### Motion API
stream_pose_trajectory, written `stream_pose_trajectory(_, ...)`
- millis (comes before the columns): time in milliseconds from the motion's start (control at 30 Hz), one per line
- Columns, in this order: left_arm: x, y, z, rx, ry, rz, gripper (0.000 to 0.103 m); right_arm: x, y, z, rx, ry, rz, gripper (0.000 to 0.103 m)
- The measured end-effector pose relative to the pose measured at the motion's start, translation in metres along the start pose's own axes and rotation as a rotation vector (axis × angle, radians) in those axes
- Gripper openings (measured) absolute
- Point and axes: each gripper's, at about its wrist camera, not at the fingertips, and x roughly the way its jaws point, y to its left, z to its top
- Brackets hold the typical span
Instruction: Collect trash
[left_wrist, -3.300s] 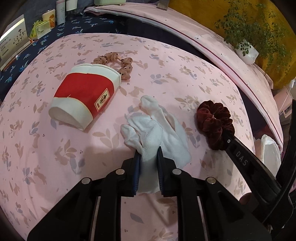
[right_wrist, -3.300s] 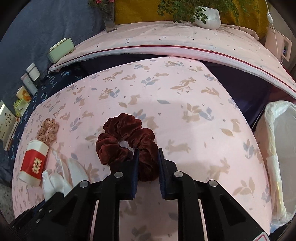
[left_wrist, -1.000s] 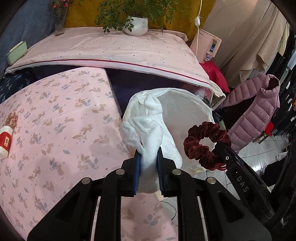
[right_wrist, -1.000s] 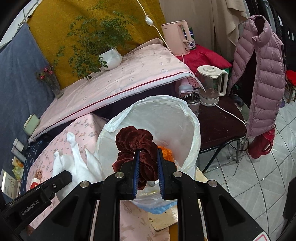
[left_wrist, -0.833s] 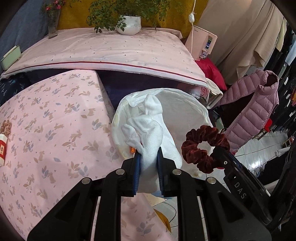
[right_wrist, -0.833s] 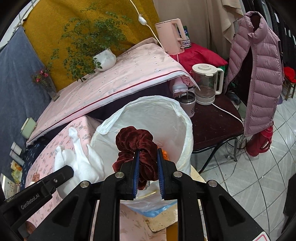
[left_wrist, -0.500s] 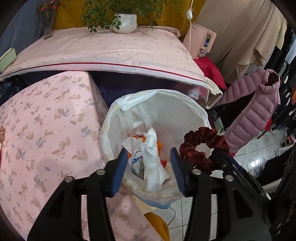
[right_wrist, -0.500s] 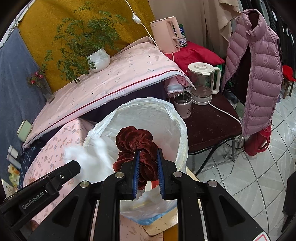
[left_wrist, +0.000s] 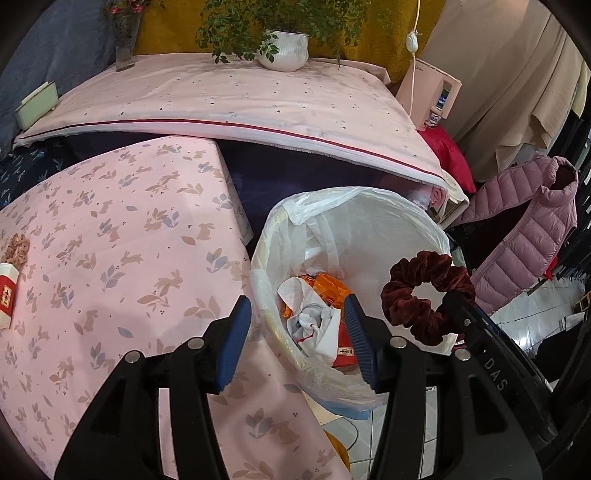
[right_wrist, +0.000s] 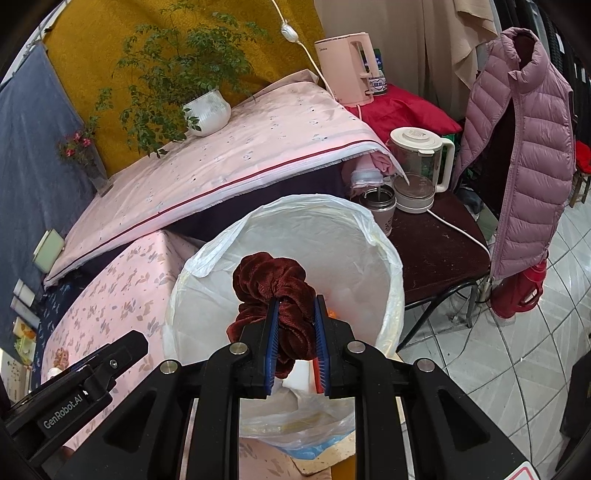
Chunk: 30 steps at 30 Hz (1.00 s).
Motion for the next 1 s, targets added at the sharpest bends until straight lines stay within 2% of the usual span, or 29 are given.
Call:
stream_pose_trajectory(233, -0.004, 0.015, -0.004, -0.017, -0.011, 0.031, 0.05, 0.005, 0.021, -0.001, -0.062, 0.013, -0.014, 0.025)
stream_pose_trajectory(300, -0.006, 0.022, -0.005, -0.03, -0.011, 0.039, 0.05, 0.004, 0.026, -0.002, -0.073, 0.008, -0.01, 0.032)
stream_pose_trajectory(433, -0.012, 0.038, -0.01, -0.061, -0.024, 0.068, 0.06, -0.003, 0.041, -0.007, -0.102, -0.006, -0.004, 0.038)
stream_pose_trajectory(1000, -0.038, 0.101, -0.035, -0.154, -0.044, 0.147, 0.06, -0.014, 0.107, -0.041, -0.237, 0.026, 0.056, 0.045)
